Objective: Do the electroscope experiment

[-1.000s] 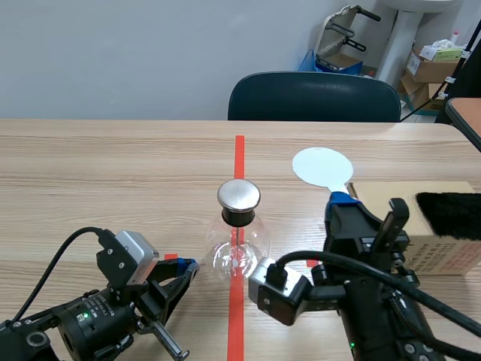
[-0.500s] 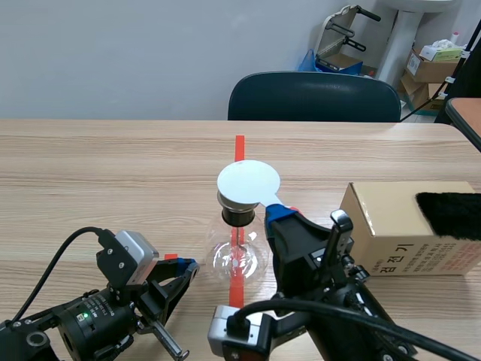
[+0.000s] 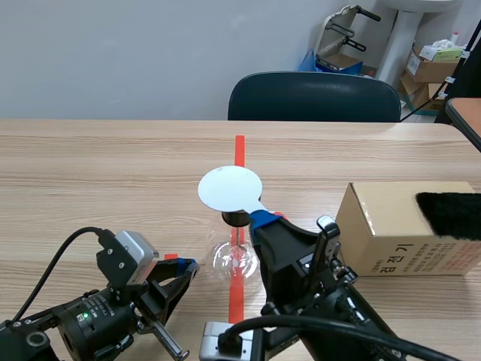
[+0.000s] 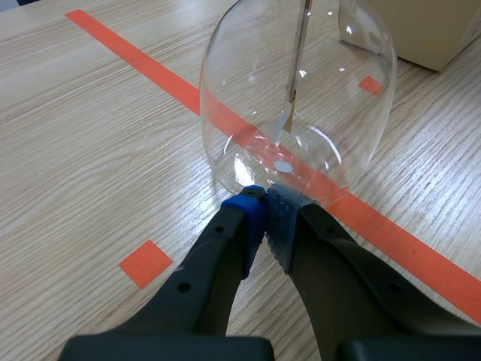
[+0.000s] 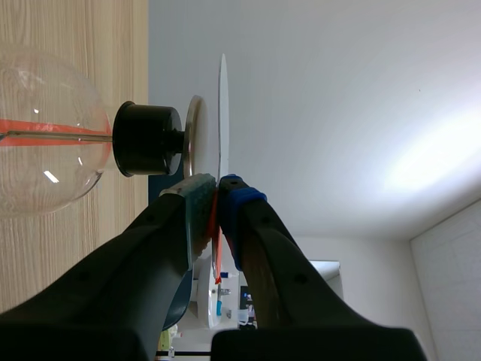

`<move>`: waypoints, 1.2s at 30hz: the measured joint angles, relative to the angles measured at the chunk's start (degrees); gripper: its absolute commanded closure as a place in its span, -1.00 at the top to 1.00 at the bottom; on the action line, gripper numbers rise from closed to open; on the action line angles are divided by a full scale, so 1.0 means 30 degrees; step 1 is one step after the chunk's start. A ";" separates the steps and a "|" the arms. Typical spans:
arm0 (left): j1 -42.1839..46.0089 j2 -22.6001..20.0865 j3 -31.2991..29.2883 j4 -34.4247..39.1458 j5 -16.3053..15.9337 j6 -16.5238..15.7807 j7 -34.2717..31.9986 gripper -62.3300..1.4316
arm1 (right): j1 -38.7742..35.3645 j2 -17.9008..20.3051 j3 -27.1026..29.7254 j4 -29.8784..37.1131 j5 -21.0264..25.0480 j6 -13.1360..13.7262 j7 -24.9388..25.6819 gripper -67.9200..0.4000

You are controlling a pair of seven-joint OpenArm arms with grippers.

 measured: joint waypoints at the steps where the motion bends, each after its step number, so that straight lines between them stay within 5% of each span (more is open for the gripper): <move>1: 0.0000 0.0000 0.0000 0.0000 0.0000 0.0000 0.0000 -0.87 | 0.0000 0.0000 0.0000 0.0000 0.0000 0.0000 0.0000 -0.96; 17: 0.0000 0.0000 0.0000 0.0000 0.0000 0.0000 0.0000 -0.88 | 0.0000 0.0000 0.0000 0.0000 0.0000 0.0000 -0.1246 -0.96; 36: 0.0000 0.0000 0.0000 0.0000 0.0000 0.0000 0.0000 -0.87 | 0.0000 0.0000 0.0000 0.0000 0.0000 0.0000 -0.9639 -0.96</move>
